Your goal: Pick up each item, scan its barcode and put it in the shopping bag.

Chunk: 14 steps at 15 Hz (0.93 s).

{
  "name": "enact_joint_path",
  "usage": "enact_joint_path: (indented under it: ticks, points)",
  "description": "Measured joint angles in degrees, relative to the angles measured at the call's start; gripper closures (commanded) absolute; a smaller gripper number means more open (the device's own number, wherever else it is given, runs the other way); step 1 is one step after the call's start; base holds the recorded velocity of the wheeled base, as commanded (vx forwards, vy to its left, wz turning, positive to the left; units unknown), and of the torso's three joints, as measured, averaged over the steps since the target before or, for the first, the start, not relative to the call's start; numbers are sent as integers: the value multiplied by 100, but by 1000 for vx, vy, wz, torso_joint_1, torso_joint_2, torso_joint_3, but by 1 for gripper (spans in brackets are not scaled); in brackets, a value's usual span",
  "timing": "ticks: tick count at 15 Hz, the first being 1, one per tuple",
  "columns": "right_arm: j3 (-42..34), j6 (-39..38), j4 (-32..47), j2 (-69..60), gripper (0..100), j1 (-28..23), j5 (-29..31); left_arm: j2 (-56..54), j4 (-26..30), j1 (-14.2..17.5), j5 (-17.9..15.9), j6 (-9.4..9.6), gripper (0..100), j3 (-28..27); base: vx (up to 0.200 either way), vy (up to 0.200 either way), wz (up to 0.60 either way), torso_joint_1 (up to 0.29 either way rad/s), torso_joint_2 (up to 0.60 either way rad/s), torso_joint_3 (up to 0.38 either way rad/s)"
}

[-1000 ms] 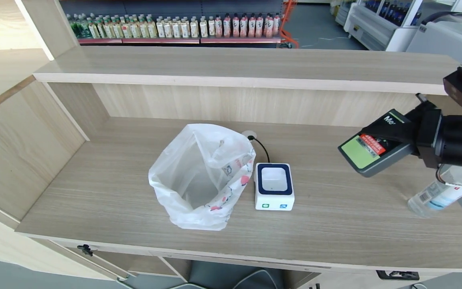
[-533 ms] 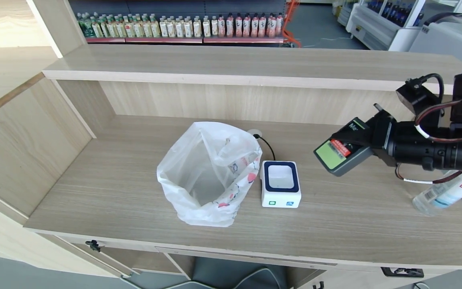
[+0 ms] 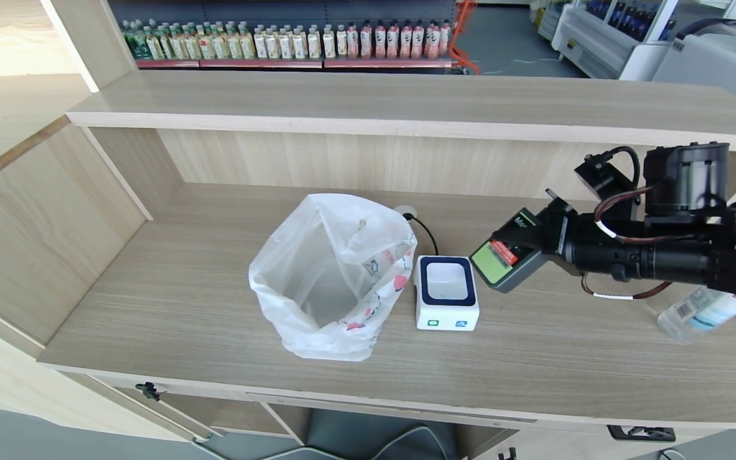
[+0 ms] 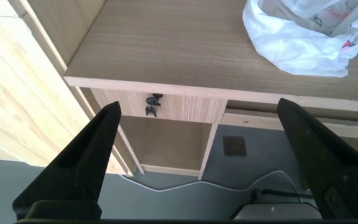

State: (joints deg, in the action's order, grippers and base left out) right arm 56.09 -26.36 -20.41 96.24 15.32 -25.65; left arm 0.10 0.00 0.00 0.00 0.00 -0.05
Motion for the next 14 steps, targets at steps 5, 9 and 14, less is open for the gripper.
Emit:
enact_joint_path:
  ticks: [5,9,14]
  points:
    - [5,165,-463,472,100,262,228,-2,0,0,0,0,0,0,0,0,0,0,0,0]
    - [9,216,-892,828,100,333,195,-2,0,0,0,0,0,0,0,0,0,0,0,0]
    - [52,282,-1035,1059,100,433,201,0,0,0,0,0,0,0,0,0,0,0,0,0]
